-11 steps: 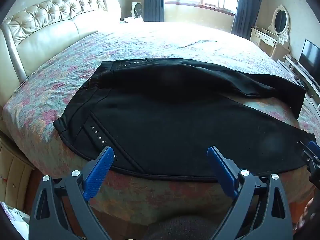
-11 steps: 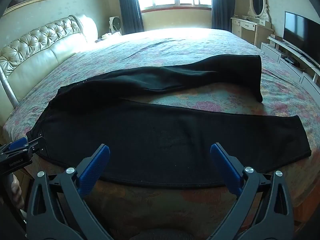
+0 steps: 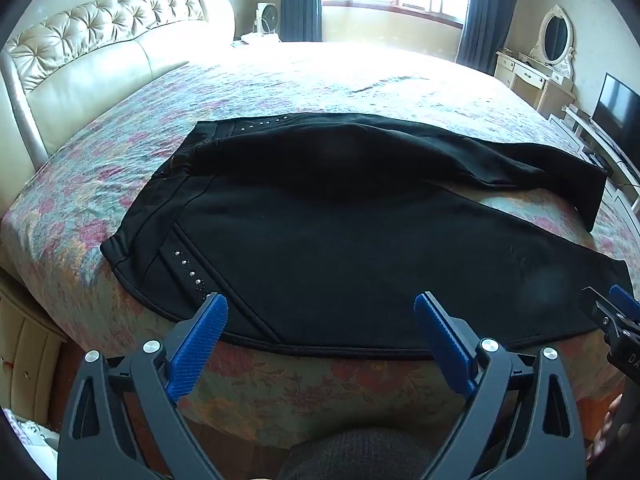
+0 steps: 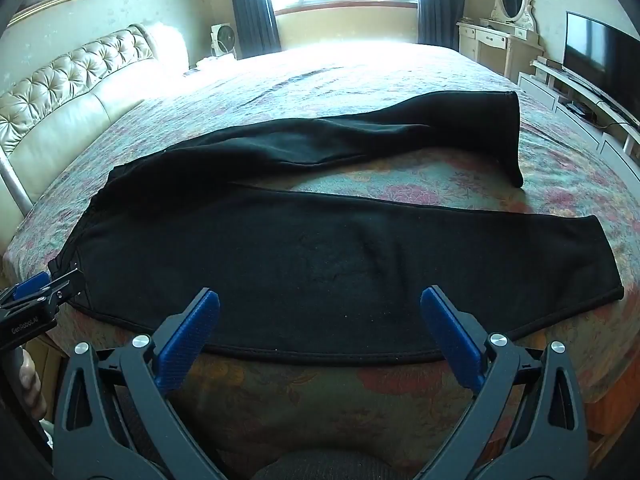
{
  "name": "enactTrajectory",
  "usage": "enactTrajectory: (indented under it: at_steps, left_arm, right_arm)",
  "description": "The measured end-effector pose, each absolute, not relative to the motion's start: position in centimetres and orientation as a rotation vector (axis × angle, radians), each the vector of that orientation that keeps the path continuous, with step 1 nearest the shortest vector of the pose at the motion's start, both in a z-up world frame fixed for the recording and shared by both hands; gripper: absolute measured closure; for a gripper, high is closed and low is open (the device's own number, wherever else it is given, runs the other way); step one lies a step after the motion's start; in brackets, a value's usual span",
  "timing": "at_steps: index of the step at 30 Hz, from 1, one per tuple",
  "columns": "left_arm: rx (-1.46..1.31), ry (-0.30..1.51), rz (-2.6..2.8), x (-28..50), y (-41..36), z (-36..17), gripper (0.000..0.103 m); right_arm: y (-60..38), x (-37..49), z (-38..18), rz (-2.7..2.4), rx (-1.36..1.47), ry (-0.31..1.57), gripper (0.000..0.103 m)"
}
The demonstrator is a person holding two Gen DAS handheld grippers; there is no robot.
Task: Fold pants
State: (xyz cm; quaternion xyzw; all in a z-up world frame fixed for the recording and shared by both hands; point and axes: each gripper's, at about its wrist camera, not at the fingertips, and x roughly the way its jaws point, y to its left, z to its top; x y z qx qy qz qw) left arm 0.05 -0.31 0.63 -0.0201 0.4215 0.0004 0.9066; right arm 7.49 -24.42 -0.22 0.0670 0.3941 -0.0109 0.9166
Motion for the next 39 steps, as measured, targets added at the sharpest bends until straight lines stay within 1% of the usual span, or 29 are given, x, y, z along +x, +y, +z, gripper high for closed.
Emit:
enactTrajectory:
  at_steps: [6, 15, 25, 39]
  left_arm:
    - [-0.028, 0.875, -0.003, 0.0, -0.6, -0.2, 0.010]
    - [-0.029, 0.877, -0.003, 0.1, -0.5, -0.5, 0.010]
    - [-0.039, 0.861, -0.025, -0.3, -0.6, 0.0, 0.010]
    - [0.013, 0.851, -0.091, -0.8, -2.1, 0.2, 0.010]
  right_arm:
    - [-25.7, 7.2, -0.8, -0.021, 0.158, 0.814, 0.002]
    - [-24.9, 8.2, -1.1, -0.030, 0.137, 0.843, 0.002]
    - [-25.2, 8.3, -1.7, -0.033, 0.136, 0.858, 0.002]
    - [-25.1, 8.4, -2.2, -0.032, 0.136, 0.868, 0.002]
